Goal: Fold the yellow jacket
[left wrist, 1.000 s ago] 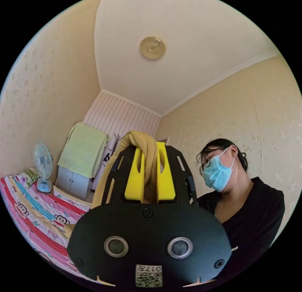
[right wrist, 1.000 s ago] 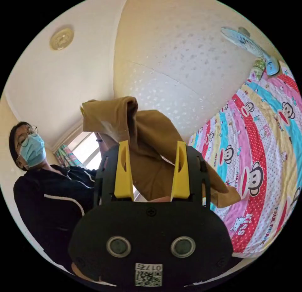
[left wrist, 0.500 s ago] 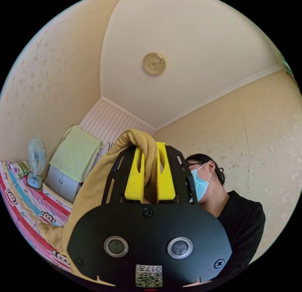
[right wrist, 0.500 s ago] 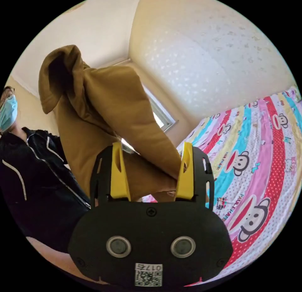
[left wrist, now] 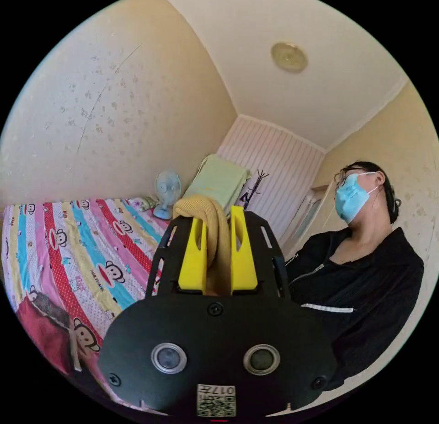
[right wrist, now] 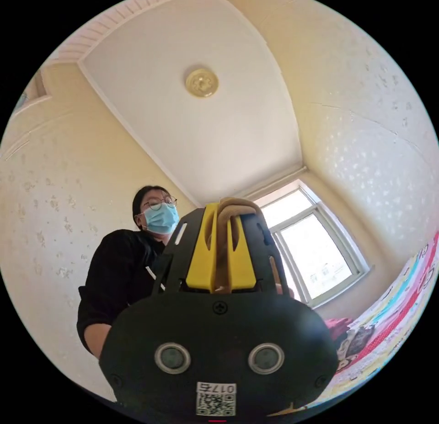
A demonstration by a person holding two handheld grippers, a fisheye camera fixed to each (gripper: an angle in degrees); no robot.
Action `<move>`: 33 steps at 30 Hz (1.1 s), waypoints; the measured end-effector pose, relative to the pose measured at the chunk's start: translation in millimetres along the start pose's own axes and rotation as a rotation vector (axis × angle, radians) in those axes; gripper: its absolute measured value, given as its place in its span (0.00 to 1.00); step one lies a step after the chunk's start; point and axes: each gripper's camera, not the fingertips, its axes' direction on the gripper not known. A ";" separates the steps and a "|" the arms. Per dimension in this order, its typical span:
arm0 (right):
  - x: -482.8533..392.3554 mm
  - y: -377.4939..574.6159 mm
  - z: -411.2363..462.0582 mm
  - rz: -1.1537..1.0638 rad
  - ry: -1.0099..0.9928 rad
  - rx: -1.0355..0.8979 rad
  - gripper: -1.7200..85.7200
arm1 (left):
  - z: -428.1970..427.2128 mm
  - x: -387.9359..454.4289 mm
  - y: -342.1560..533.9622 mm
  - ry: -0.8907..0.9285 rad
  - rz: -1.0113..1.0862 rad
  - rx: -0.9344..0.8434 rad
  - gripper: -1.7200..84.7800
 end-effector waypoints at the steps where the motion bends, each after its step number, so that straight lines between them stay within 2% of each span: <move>1: -3.1 -8.8 9.2 -0.007 0.015 -0.026 0.02 | 19.8 -3.2 11.3 -0.060 -0.024 -0.105 0.13; 3: -10.5 -36.2 39.9 -0.026 0.066 -0.076 0.02 | 46.5 -12.2 31.0 -0.114 -0.084 -0.224 0.13; 6: -11.9 -60.3 65.3 -0.056 -0.009 -0.060 0.02 | 75.3 -35.9 70.9 -0.083 -0.224 -0.392 0.13; 8: -13.2 -72.2 75.1 -0.069 -0.004 -0.035 0.02 | 77.7 -45.5 96.9 -0.028 -0.292 -0.439 0.12; 10: -13.2 -83.2 87.7 -0.076 0.003 -0.043 0.02 | 57.4 -53.6 127.4 0.242 -0.350 -0.306 0.11; 12: -5.2 -92.7 129.5 -0.036 0.012 -0.216 0.02 | 33.1 -58.6 143.6 0.394 -0.397 -0.112 0.11; 13: -4.3 -92.5 141.9 -0.039 0.016 -0.251 0.02 | 20.0 -52.7 147.6 0.395 -0.392 -0.013 0.12; 17: 17.2 -79.9 230.2 -0.007 0.108 -0.519 0.02 | 24.8 3.5 124.1 0.168 -0.181 0.133 0.19; 20: 48.4 -59.9 281.4 0.102 -0.026 -0.617 0.02 | 78.1 53.2 84.4 0.038 0.048 0.110 0.24; 22: 63.9 -48.7 302.4 0.164 -0.136 -0.596 0.02 | 123.6 84.6 57.6 -0.024 0.200 0.126 0.28; 26: 100.6 -30.7 326.3 0.332 -0.307 -0.475 0.04 | 190.6 104.6 20.5 0.161 0.273 0.054 0.26; 28: 112.9 -20.3 332.3 0.389 -0.324 -0.469 0.05 | 216.8 119.3 3.7 0.254 0.288 0.086 0.16; 31: 115.2 -13.5 335.2 0.357 -0.234 -0.564 0.14 | 241.4 144.6 -10.3 0.248 0.348 -0.022 0.10; 33: 102.0 -26.6 320.4 0.304 -0.125 -0.536 0.26 | 246.5 151.5 -10.8 0.247 0.359 -0.034 0.09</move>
